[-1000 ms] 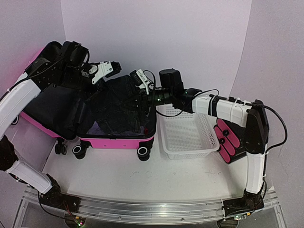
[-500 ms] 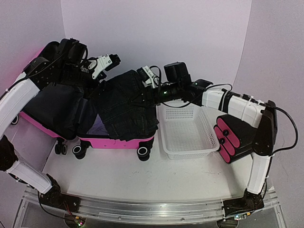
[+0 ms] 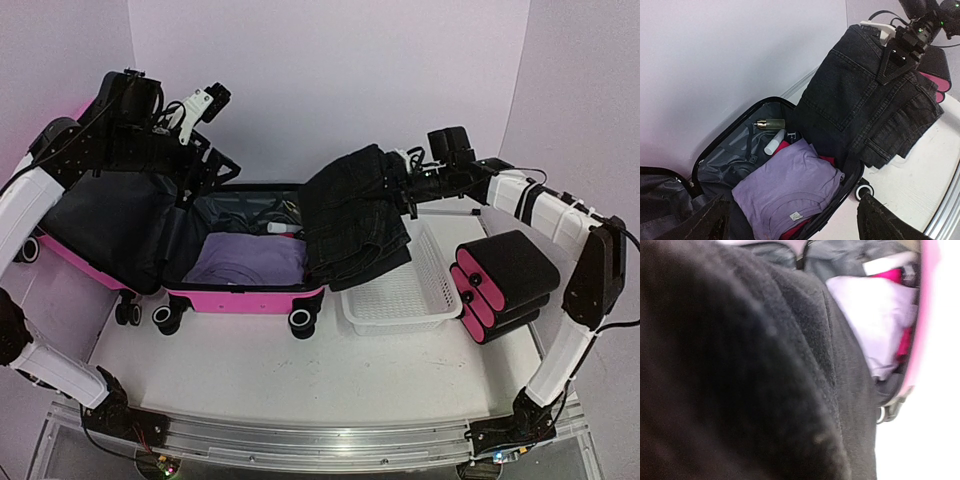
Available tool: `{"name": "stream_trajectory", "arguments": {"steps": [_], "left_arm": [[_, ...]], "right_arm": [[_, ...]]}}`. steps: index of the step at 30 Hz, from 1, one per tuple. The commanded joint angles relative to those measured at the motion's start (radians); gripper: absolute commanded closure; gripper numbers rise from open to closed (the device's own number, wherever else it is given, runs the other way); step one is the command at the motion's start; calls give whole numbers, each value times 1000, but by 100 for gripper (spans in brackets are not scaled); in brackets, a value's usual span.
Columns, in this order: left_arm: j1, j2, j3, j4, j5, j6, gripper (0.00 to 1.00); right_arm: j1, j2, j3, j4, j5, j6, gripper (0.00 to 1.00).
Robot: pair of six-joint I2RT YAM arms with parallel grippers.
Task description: Open, take out, and arrange the luggage
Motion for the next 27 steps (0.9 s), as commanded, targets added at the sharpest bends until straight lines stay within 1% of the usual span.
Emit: {"name": "stream_trajectory", "arguments": {"steps": [1, 4, 9, 12, 19, 24, 27], "left_arm": [[-3, -36, 10, 37, 25, -93, 12], [-3, -44, -12, 38, 37, -116, 12], [-3, -48, -38, 37, 74, -141, 12], [-3, -51, -47, 38, 89, -153, 12], [-3, -52, -57, 39, 103, -164, 12], [-3, -50, -59, 40, 114, -175, 13], [-2, -49, -62, 40, 122, -177, 13]], "right_arm": [[-67, 36, 14, 81, -161, 48, 100], [-123, 85, -10, 72, -165, 16, 100], [-162, 177, -46, 62, -185, -23, 100], [-183, 213, -61, 20, -141, -84, 100], [-212, 328, -57, -52, -105, -188, 100], [-217, 354, -54, -137, -6, -277, 100], [-217, 392, -19, -202, 28, -330, 100]]}}
